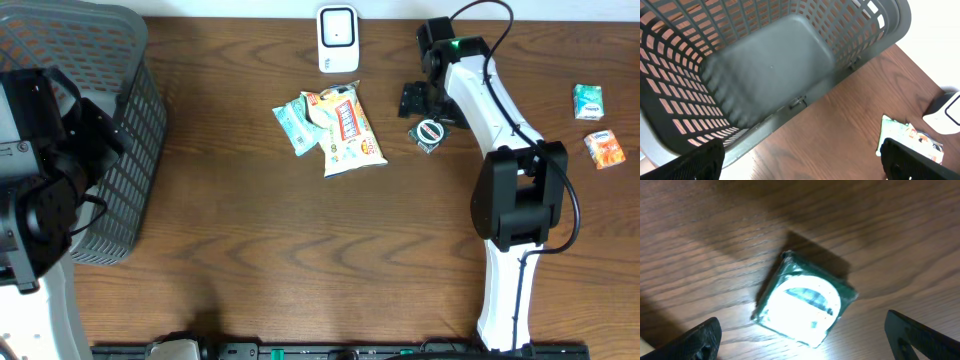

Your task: Scan the item barcode

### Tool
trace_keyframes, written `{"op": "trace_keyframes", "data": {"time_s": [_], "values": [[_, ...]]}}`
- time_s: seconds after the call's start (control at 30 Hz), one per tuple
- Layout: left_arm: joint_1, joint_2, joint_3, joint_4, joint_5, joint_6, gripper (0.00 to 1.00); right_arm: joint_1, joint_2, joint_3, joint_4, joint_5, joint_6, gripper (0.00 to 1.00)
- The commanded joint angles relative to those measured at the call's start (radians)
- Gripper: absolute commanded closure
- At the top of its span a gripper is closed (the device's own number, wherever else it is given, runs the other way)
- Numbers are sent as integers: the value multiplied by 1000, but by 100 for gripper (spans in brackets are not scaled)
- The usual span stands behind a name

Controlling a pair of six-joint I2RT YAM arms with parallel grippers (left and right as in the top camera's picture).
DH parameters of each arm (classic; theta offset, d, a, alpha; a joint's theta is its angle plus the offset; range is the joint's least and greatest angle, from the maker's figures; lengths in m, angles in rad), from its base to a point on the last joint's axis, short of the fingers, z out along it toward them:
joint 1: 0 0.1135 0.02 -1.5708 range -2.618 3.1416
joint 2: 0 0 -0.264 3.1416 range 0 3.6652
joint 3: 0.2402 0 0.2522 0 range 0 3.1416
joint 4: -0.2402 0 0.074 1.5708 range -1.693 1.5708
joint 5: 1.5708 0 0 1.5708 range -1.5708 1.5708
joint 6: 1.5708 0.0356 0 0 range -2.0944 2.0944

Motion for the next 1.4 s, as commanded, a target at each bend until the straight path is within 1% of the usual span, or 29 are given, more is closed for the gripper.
{"op": "trace_keyframes", "data": {"time_s": [0.0, 0.17, 0.3, 0.37, 0.4, 0.53, 0.67, 0.73, 0.9, 1.03, 1.1, 1.27, 1.37], "values": [[5, 1, 7, -3, -3, -9, 2, 2, -4, -5, -1, -42, 107, 1], [5, 1, 7, -2, -3, -9, 2, 1, -2, -62, 43, -12, 225, 1], [5, 1, 7, -3, -3, -9, 2, -3, -2, -136, 114, -21, 232, 1], [5, 1, 7, -2, -2, -9, 2, -15, -2, -164, 140, -61, 232, 1], [5, 1, 7, -2, -3, -9, 2, -29, -1, -182, 158, -102, 231, 5], [5, 1, 7, -2, -3, -9, 2, -67, -1, -216, 190, -195, 227, 7], [5, 1, 7, -2, -3, -9, 2, -98, -1, -228, 195, -238, 207, 17], [5, 1, 7, -2, -3, -9, 2, -106, -1, -228, 198, -256, 171, 18], [5, 1, 7, -3, -3, -9, 2, -103, 0, -228, 201, -256, 141, 18], [5, 1, 7, -2, -2, -9, 2, -95, 0, -230, 200, -252, 142, 30], [5, 1, 7, -3, -2, -9, 2, -92, 0, -236, 201, -240, 142, 32], [5, 1, 7, -3, -3, -8, 2, -84, 0, -277, 229, -200, 142, 33], [5, 1, 7, -3, -3, -9, 2, -82, 0, -307, 249, -200, 142, 39]]}}
